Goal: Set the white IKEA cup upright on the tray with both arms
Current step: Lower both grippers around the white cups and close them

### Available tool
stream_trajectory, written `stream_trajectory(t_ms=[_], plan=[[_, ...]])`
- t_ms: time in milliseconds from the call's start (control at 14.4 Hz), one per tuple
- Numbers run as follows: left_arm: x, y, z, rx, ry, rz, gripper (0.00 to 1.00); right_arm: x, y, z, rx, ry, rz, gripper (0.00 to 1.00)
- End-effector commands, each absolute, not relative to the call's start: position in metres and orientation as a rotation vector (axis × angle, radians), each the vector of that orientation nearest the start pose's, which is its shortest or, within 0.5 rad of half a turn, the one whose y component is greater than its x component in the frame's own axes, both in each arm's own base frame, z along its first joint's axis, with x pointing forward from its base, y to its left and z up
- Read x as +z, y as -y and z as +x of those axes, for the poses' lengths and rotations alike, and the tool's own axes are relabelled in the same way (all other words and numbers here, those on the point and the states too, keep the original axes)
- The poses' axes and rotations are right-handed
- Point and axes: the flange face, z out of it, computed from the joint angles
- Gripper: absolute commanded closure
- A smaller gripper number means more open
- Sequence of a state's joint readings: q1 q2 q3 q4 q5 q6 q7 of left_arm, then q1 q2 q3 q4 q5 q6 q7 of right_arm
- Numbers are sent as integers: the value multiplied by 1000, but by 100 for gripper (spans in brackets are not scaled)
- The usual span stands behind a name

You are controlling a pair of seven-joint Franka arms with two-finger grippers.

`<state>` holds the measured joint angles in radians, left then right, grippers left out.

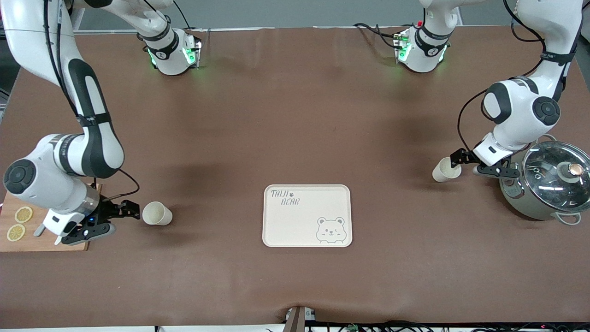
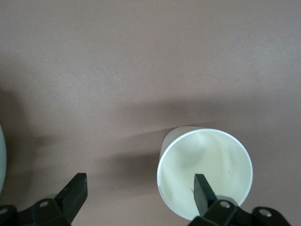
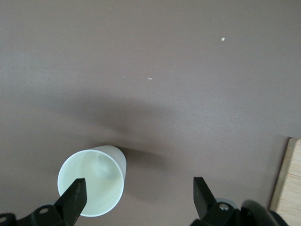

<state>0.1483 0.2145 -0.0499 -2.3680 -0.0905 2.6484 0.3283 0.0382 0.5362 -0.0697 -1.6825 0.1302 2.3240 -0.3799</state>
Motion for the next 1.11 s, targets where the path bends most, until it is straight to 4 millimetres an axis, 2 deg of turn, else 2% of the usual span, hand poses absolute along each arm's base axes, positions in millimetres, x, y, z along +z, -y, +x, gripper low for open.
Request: stream_trajectory(t_ms=[0, 278, 486, 556, 625, 1042], plan=[[238, -44, 515, -156, -233, -3181, 0, 299, 9, 672, -200, 439, -3047, 0], [222, -34, 517, -194, -213, -3181, 0, 286, 8, 666, -213, 441, -3052, 0], [219, -29, 518, -201, -206, -3183, 0, 278, 7, 664, -242, 442, -3057, 0], [217, -32, 517, -194, -198, -3185, 89, 275, 3, 662, -244, 449, -3057, 0], [215, -34, 517, -191, -253, -3178, 100, 275, 1, 662, -244, 454, -3056, 0], [215, -27, 517, -190, -244, -3182, 100, 274, 1, 665, -281, 457, -3060, 0]])
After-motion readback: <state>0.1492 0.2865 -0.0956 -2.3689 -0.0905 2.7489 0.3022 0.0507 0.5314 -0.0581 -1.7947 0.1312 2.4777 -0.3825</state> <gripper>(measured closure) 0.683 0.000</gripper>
